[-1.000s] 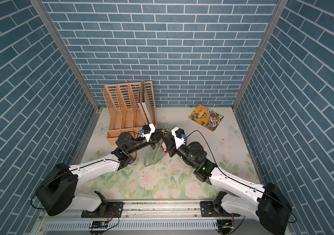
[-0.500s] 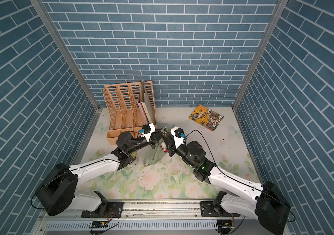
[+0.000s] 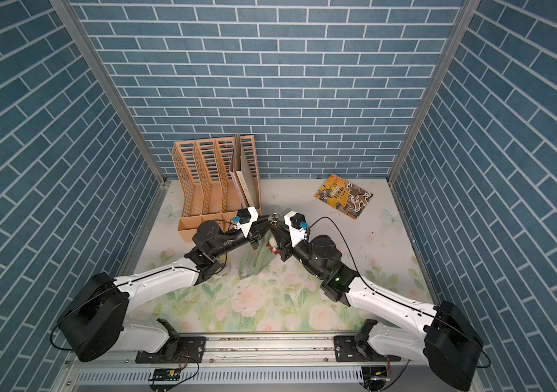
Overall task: Remove the decoration from the bag
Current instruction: Remove the decoration item from the bag.
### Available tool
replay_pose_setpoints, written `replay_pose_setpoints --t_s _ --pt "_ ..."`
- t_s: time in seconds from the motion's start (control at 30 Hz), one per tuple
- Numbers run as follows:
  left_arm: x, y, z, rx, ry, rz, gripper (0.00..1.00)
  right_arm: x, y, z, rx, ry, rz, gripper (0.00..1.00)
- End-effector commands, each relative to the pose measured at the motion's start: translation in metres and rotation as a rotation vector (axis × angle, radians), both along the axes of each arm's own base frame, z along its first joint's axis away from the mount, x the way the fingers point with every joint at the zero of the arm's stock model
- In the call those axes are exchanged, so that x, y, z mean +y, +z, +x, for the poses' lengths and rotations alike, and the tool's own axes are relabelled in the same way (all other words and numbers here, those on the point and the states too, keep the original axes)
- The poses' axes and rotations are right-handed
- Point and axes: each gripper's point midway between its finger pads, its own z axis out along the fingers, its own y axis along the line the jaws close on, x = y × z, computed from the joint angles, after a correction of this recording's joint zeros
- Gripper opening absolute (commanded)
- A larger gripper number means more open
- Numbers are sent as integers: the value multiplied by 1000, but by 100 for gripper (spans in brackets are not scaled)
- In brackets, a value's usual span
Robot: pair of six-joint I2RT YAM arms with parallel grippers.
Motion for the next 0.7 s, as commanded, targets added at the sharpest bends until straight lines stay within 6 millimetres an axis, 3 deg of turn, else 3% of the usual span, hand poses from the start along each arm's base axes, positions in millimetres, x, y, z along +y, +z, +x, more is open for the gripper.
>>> replay_pose_setpoints --t_s 0.0,0.47,0.67 --pt "-1 19 -16 -56 -46 -30 0 1 10 3 5 -4 45 24" --pt "4 18 -10 -67 32 -36 0 -7 14 11 73 -2 108 16" --pt "5 15 -6 -78 66 -24 0 -2 6 12 136 12 126 13"
